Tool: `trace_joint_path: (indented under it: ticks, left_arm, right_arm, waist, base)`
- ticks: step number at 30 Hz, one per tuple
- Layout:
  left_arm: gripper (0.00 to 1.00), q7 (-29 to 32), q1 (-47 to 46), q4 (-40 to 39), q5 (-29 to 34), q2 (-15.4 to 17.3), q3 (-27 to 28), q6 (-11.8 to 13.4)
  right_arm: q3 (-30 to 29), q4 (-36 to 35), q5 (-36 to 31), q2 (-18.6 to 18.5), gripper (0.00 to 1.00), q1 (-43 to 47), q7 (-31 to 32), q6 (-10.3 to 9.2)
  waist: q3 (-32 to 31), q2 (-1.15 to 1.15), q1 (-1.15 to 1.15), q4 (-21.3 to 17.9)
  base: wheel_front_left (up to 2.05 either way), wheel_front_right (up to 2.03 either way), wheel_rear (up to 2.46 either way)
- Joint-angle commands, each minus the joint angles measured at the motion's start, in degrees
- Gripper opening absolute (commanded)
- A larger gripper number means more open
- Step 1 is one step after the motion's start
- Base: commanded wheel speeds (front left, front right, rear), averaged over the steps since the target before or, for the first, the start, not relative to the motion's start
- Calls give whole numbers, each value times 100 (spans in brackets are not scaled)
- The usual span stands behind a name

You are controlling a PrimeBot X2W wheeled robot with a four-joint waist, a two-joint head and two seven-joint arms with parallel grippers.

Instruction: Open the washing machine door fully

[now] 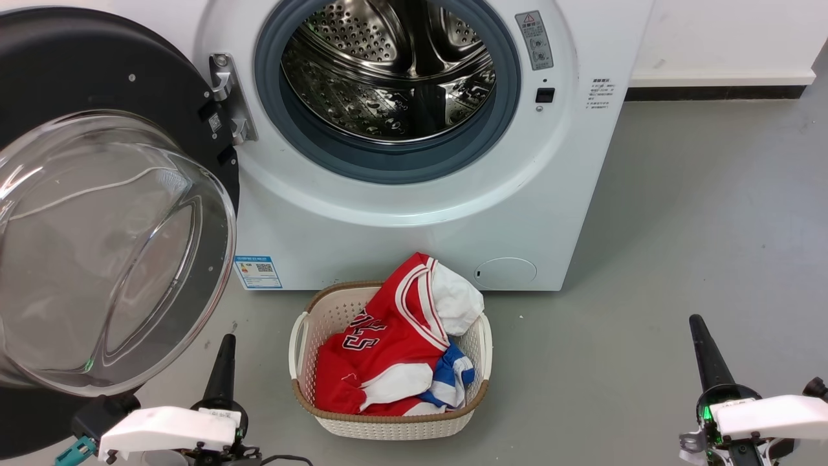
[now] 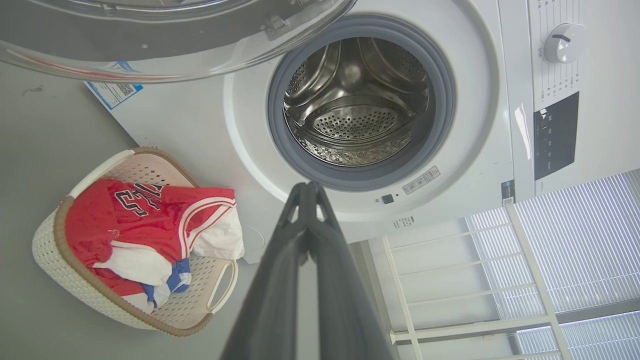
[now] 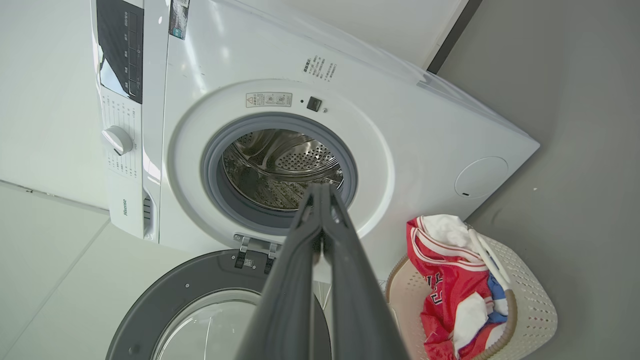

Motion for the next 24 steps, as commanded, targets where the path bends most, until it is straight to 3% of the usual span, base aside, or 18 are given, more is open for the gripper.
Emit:
trace_joint_path:
  ticks: [1,24]
  left_arm:
    - [0,24,-152,-19,-124,-1,31,-23]
    - [0,321,-329,123,-1352,-3,130,-126]
  right_arm:
    - [-13,-9,121,-36,0,-130,22,1]
    - [-74,200,1236,-16,0,-353,348,0]
  waist:
    - [1,0,0,0]
    - [23,0,0,8]
  base:
    - [0,0,0]
    - [0,0,0]
